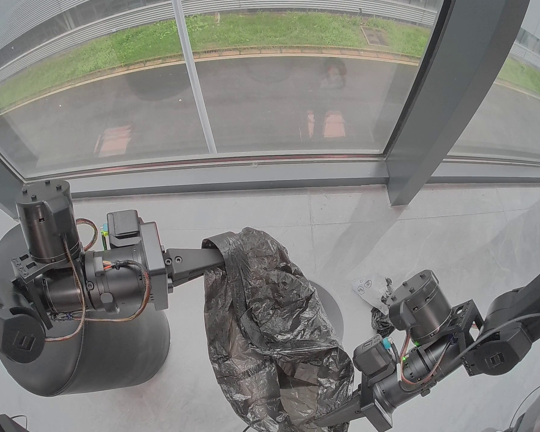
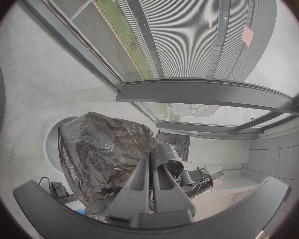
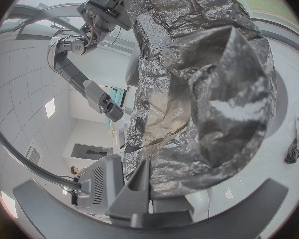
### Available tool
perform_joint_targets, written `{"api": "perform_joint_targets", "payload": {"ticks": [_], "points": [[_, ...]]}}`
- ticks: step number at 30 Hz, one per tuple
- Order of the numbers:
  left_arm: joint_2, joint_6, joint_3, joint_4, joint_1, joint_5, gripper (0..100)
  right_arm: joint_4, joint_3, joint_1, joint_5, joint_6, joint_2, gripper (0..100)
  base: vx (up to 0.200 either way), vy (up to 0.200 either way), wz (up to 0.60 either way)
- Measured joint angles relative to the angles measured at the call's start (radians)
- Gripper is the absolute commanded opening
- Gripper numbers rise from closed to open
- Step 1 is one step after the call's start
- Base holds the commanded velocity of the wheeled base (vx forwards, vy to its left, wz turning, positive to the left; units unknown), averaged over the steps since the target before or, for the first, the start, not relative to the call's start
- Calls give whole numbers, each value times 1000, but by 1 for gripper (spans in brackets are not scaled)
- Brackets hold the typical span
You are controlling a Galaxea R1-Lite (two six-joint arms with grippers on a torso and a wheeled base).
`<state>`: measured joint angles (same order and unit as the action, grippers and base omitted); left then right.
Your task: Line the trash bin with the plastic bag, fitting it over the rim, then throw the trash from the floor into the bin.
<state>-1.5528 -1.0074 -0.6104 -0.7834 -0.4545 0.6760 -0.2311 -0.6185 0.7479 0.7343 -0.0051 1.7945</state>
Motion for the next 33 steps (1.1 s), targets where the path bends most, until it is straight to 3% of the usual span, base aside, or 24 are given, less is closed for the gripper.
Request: {"api": "perform_joint_targets", "payload": {"ticks": [16,33], "points": [[-177,0,-9,-143,19,0,0,-123,-37,-86,-4,-21,176,0,0,0,0],[-308,2,-17,-210,63,2,0,-128,-199,-139,-58,-24,321,0,0,0,0]]}}
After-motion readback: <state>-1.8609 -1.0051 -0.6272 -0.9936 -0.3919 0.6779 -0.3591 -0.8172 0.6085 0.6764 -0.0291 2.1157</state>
